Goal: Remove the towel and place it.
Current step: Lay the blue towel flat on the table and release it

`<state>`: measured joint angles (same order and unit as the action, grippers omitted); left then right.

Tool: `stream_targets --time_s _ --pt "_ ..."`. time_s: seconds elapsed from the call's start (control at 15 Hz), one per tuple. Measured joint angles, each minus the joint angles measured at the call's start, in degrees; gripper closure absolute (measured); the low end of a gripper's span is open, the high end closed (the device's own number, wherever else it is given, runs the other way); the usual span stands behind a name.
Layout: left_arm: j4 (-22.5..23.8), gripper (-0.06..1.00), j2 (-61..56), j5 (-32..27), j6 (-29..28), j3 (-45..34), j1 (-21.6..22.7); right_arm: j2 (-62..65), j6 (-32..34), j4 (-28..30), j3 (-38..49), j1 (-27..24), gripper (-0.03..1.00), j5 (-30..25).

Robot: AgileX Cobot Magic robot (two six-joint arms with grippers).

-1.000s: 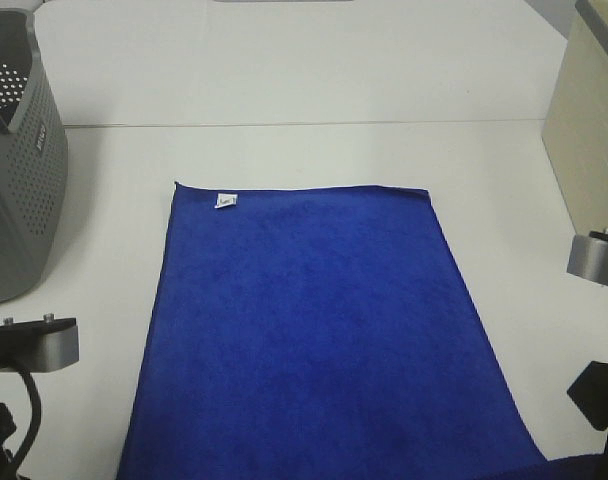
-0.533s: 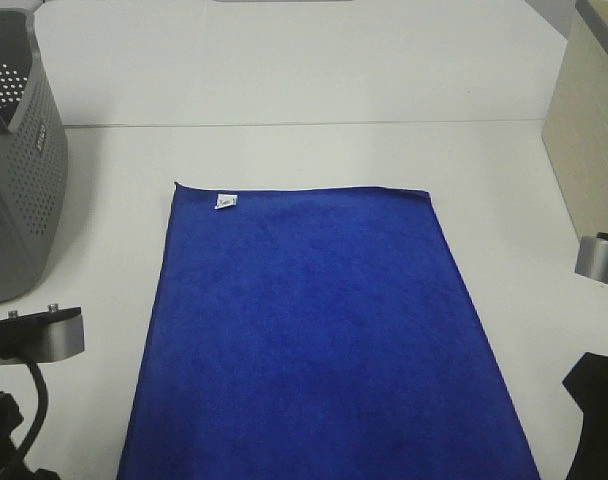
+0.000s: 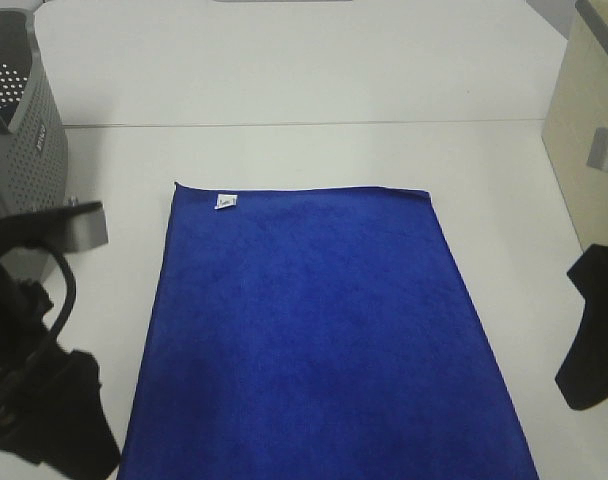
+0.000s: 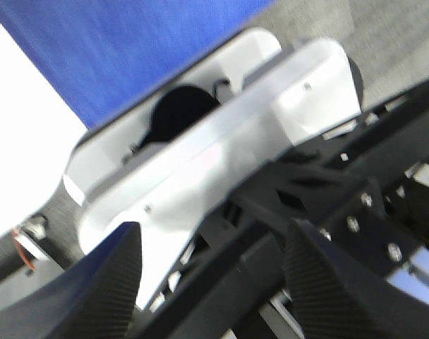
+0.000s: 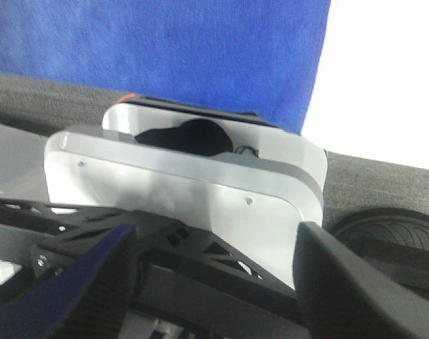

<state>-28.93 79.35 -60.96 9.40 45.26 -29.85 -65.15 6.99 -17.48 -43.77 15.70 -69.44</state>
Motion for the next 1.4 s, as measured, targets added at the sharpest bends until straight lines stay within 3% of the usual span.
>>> stream_targets --time_s 0.2,0.33,0.53,0.87,1.2,1.4 --pt "10.0 0.28 0.1 3.1 -5.6 7.6 0.1 -0.5 3.7 3.8 -5.3 0.0 0.25 0.0" --pt "12.7 0.26 0.7 3.3 -7.4 11.8 2.5 -3.0 4.2 5.8 -10.8 0.0 0.21 0.0" --pt "13.1 0.25 3.8 3.2 -6.8 18.3 9.9 -9.0 3.0 7.0 -20.1 0.0 0.21 -0.1" --pt "13.3 0.25 12.1 1.0 -4.6 28.2 18.4 -25.4 -6.0 3.9 -38.6 -0.2 0.2 -0.1" --pt "11.6 0.25 20.5 -0.6 -4.5 39.4 21.0 -37.8 -14.5 -12.5 -48.9 -8.4 0.2 0.0" --pt "7.3 0.25 27.8 -5.1 -5.0 49.7 21.0 -40.2 -20.6 -13.6 -51.2 -11.0 0.2 0.0"
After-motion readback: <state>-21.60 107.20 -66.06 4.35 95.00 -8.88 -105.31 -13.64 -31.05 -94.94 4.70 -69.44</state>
